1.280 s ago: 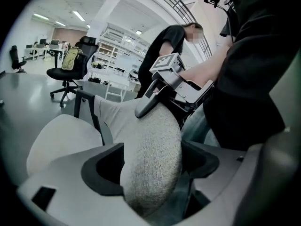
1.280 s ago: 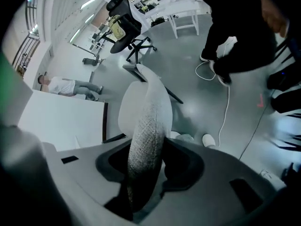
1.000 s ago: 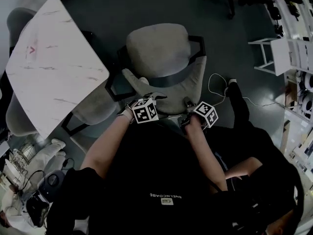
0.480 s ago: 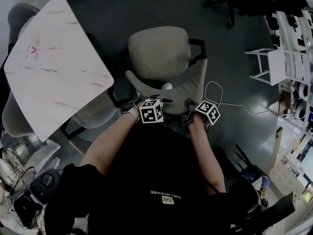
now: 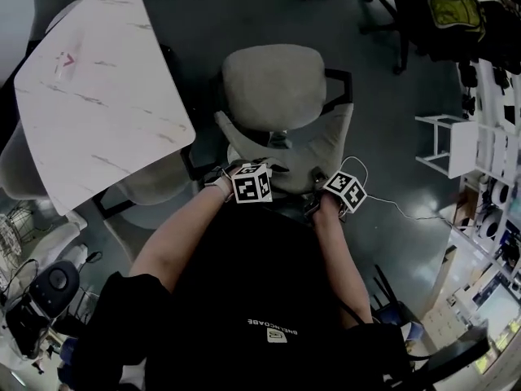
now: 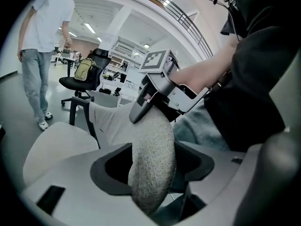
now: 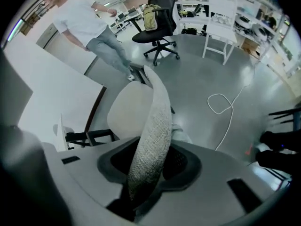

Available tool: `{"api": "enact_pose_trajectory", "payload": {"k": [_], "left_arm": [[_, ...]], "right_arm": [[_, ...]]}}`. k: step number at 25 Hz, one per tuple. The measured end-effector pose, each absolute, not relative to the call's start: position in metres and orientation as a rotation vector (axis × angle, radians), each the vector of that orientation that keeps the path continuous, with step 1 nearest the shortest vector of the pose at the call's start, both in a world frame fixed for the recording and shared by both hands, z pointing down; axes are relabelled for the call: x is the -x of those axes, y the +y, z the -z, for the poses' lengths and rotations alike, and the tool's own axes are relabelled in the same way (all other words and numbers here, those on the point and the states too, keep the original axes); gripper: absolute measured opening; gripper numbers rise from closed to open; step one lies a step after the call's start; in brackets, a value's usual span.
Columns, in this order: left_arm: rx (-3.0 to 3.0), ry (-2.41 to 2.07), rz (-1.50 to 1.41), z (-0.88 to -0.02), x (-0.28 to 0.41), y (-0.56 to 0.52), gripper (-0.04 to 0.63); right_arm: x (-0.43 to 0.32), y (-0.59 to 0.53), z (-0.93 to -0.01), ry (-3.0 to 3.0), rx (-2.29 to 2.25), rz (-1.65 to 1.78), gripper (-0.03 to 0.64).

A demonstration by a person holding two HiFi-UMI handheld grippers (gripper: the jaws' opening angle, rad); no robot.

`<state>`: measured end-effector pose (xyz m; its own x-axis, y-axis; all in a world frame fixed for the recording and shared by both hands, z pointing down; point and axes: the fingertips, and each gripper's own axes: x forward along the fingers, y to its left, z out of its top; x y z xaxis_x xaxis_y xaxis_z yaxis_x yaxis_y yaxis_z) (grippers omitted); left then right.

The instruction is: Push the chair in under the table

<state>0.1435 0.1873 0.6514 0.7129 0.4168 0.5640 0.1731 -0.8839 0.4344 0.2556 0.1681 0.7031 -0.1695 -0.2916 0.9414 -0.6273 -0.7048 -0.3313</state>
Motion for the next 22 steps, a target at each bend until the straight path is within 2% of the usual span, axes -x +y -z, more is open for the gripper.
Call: {"api": "enact_pose_trajectory", "payload": {"k": [7, 22], "left_arm": [[-2.569, 0.388, -0.942, -0.651, -0.152, 0.167, 0.254], [-2.555, 0.164, -0.859, -0.649, -0.168, 0.117, 0.235]], "right_arm": [[-0.262, 0.137, -0.703, -1.133, -1.748, -1.869, 0.135], [-0.271, 0.065, -0.701, -1.278, -1.551, -1.676, 0.137]]}}
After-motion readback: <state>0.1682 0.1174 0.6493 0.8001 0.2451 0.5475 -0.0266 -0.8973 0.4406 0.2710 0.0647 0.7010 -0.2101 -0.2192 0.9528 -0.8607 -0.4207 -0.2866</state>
